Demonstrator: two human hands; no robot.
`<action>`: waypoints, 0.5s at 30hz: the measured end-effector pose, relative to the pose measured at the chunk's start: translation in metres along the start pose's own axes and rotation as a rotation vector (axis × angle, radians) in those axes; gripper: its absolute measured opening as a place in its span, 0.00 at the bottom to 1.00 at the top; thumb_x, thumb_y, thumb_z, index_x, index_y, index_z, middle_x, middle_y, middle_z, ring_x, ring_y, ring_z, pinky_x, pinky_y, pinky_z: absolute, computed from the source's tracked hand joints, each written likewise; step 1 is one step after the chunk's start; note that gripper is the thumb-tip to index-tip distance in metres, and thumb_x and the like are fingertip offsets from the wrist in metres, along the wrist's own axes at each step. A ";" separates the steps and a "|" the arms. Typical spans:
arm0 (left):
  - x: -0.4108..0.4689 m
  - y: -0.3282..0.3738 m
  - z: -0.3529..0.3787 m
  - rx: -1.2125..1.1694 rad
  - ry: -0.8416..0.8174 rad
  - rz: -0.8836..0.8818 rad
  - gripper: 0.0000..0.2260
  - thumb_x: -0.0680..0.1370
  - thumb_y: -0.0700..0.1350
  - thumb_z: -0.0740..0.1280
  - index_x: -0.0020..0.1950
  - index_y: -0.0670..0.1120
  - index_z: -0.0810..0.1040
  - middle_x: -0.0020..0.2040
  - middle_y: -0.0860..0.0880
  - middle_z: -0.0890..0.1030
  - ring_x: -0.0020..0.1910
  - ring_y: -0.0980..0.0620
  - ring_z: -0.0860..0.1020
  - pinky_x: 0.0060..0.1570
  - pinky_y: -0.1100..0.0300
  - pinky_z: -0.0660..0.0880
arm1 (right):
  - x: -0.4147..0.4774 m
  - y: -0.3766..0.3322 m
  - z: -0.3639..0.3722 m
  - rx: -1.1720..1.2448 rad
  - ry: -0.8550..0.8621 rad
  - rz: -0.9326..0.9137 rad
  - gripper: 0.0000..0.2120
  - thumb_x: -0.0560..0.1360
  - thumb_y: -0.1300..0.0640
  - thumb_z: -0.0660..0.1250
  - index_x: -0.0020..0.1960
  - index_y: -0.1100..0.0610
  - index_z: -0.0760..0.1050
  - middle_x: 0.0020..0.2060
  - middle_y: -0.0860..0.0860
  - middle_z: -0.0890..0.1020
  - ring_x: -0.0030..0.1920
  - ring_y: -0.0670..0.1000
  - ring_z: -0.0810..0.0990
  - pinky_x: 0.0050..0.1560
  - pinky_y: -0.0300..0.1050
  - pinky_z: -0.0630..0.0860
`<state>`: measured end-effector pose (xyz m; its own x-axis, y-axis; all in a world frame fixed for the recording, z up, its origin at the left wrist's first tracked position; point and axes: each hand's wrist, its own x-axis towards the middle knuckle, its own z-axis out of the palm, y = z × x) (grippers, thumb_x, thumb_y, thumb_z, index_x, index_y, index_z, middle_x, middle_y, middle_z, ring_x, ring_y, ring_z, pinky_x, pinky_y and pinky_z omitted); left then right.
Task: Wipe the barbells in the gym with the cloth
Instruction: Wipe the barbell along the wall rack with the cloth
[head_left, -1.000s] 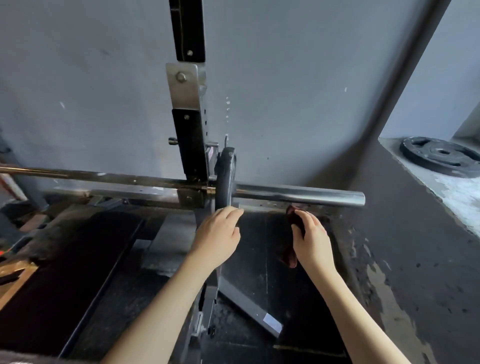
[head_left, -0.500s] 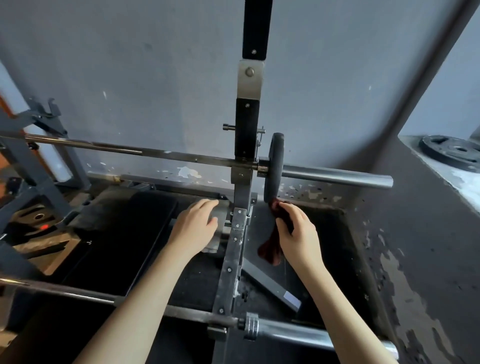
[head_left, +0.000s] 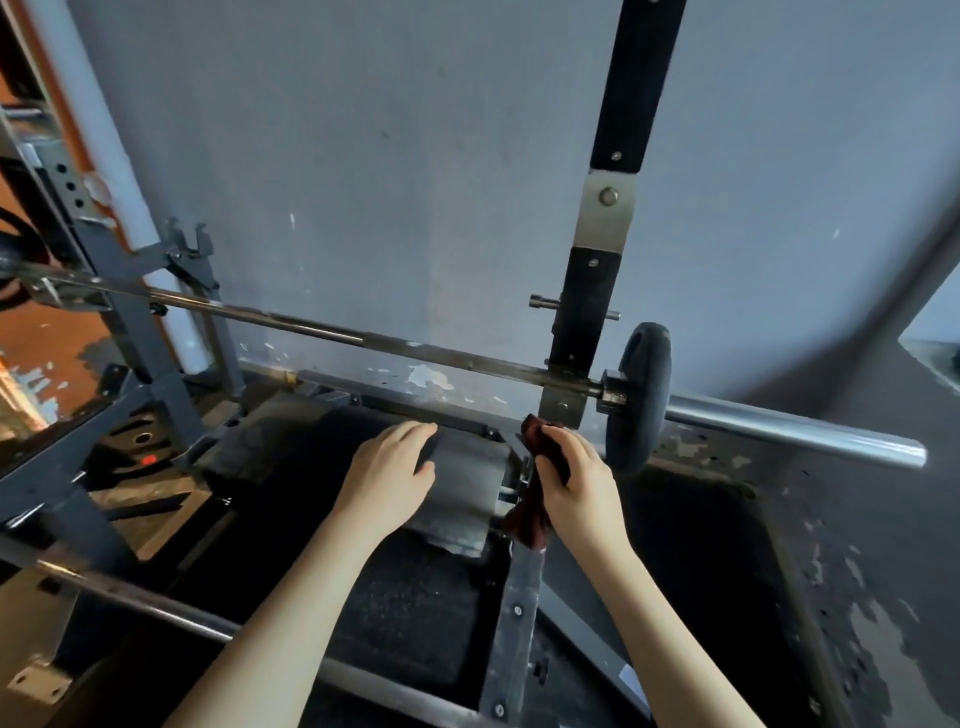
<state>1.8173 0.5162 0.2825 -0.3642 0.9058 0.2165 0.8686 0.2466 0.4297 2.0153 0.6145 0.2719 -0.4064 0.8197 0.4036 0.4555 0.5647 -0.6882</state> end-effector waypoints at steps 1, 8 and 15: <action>0.008 -0.010 -0.001 -0.005 0.001 0.006 0.22 0.81 0.43 0.63 0.75 0.46 0.66 0.73 0.50 0.69 0.72 0.52 0.66 0.71 0.56 0.63 | 0.008 -0.003 0.010 -0.007 0.006 0.012 0.17 0.78 0.63 0.66 0.67 0.59 0.75 0.63 0.51 0.79 0.62 0.51 0.76 0.63 0.43 0.71; 0.092 -0.102 -0.012 0.012 -0.027 0.103 0.22 0.79 0.41 0.63 0.74 0.45 0.69 0.72 0.50 0.71 0.71 0.52 0.67 0.71 0.57 0.61 | 0.072 -0.025 0.111 -0.049 0.050 0.121 0.17 0.78 0.62 0.65 0.67 0.57 0.75 0.64 0.49 0.78 0.64 0.51 0.75 0.63 0.43 0.71; 0.179 -0.155 -0.006 0.076 -0.113 0.207 0.24 0.79 0.43 0.63 0.75 0.45 0.65 0.74 0.50 0.68 0.73 0.51 0.65 0.71 0.55 0.60 | 0.121 -0.039 0.164 -0.099 0.137 0.256 0.16 0.78 0.63 0.64 0.65 0.57 0.76 0.62 0.48 0.79 0.62 0.50 0.76 0.59 0.39 0.70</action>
<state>1.6155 0.6377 0.2598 -0.1397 0.9715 0.1914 0.9452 0.0732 0.3182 1.8187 0.6761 0.2487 -0.1613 0.9379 0.3070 0.6072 0.3396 -0.7184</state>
